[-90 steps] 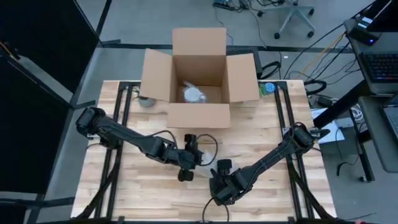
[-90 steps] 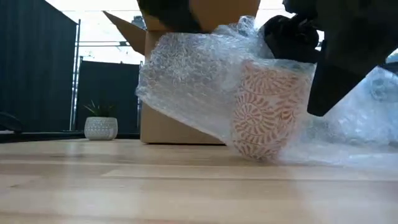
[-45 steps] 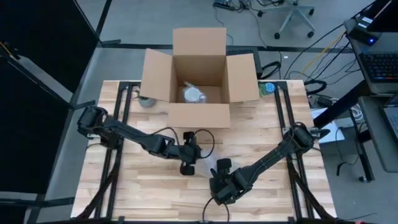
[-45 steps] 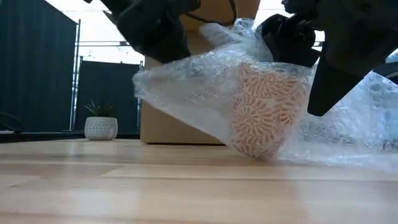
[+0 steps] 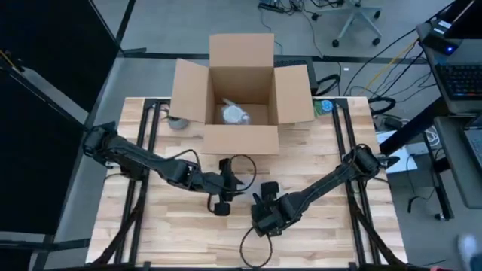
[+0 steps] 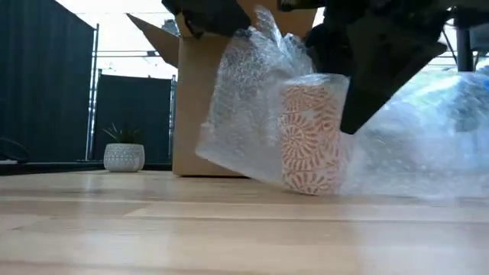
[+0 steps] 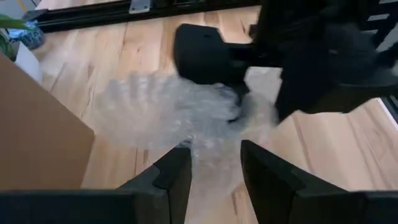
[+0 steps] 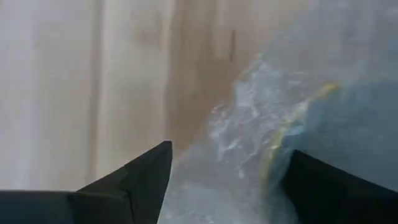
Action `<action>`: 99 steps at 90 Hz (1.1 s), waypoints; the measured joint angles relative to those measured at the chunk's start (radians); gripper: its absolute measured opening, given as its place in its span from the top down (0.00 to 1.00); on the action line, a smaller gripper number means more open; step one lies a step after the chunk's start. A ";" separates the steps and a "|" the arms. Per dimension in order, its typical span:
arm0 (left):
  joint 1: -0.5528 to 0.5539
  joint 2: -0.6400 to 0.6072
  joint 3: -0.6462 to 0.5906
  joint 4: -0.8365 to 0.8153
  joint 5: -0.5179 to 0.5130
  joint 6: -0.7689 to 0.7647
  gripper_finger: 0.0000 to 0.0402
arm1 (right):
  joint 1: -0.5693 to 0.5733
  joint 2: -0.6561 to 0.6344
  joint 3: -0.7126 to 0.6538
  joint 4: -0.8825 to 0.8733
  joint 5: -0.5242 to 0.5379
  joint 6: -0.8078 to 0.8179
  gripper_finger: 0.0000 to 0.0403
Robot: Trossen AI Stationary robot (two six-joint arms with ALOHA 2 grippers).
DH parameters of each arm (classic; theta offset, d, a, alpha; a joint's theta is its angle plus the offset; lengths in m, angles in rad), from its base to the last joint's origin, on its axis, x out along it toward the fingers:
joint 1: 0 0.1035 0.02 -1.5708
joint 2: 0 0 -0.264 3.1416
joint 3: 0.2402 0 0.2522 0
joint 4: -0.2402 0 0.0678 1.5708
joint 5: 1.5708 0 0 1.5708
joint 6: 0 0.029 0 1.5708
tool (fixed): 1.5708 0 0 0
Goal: Wrap mug
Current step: Wrap the orange mug with bubble wrap
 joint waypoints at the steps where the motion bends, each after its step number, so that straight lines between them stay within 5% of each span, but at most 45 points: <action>1: -0.002 0.000 0.000 -0.002 0.000 -0.001 0.69 | -0.003 0.000 0.000 -0.003 0.001 0.000 0.45; 32: -0.056 0.000 0.000 -0.096 -0.001 -0.095 0.69 | -0.045 0.007 0.002 -0.015 -0.086 -0.061 0.96; 68: -0.198 -0.049 -0.002 -0.180 -0.174 -0.306 0.69 | 0.056 -0.051 -0.001 -0.015 -0.252 -0.155 0.98; 99: -0.117 0.120 -0.016 0.179 -0.098 -0.071 0.69 | 0.059 -0.019 0.000 0.065 -0.229 -0.172 0.96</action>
